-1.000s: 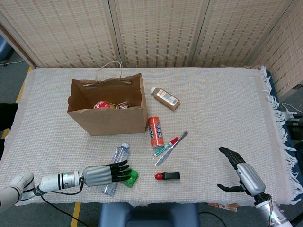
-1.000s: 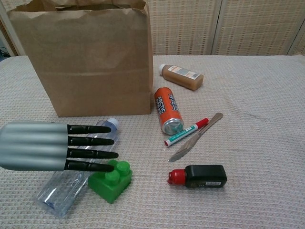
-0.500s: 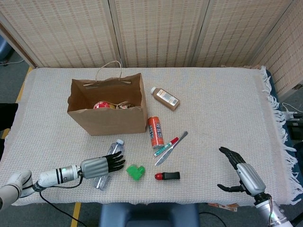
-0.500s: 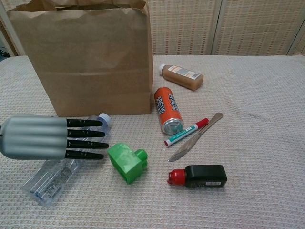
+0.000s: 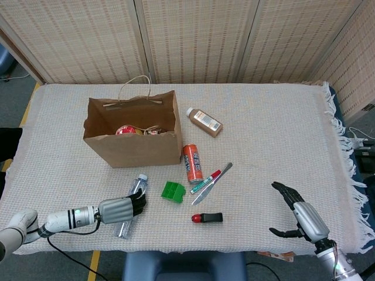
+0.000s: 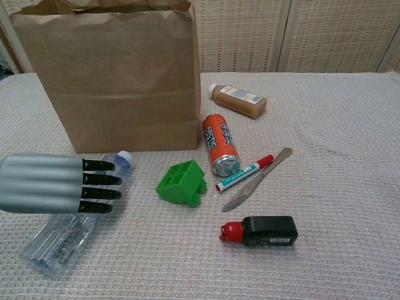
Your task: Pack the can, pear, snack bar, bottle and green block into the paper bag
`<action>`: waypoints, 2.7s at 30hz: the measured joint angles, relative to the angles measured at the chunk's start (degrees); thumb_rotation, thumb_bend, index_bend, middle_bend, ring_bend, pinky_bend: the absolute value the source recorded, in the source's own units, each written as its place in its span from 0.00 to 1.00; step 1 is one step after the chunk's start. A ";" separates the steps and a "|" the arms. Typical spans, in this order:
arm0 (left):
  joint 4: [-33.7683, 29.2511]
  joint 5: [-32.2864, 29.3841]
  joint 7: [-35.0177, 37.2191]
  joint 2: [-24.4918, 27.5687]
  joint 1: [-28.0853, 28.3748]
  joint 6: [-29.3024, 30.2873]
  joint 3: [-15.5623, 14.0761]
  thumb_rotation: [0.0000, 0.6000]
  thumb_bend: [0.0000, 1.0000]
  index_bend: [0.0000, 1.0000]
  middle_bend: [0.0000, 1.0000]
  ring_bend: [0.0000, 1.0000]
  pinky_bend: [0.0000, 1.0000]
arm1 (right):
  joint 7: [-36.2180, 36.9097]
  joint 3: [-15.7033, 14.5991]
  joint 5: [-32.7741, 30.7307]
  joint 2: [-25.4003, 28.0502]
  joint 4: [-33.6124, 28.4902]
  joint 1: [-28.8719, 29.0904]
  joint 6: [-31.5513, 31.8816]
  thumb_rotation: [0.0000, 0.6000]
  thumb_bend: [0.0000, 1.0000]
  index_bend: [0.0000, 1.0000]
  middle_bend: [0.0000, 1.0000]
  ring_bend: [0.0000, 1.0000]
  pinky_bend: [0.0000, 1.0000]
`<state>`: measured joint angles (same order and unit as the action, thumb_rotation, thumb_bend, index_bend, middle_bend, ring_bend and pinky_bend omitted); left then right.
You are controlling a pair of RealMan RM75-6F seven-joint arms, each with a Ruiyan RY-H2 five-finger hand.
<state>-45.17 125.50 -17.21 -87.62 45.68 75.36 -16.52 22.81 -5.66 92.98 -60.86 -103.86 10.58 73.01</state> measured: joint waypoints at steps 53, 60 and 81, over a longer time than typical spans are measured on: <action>-67.32 -70.63 31.27 10.71 -13.80 3.49 53.26 1.00 0.66 0.70 0.71 0.64 0.71 | -0.11 -0.36 0.22 0.44 -0.09 -0.40 -0.09 1.00 0.05 0.00 0.00 0.00 0.00; -68.03 -69.67 26.77 7.77 -8.89 0.63 50.64 1.00 0.64 0.67 0.69 0.62 0.70 | 0.29 -0.52 0.29 0.74 -0.28 -0.28 -0.38 1.00 0.05 0.00 0.00 0.00 0.00; -59.59 -70.75 20.53 7.97 -2.52 -12.60 43.13 1.00 0.38 0.00 0.00 0.00 0.08 | 0.20 -0.70 -0.09 1.41 -0.93 0.17 -1.48 1.00 0.05 0.00 0.00 0.00 0.00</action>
<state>-104.76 54.75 3.32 -79.66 43.15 62.75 26.61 23.01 -6.36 92.89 -59.45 -104.79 10.75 71.53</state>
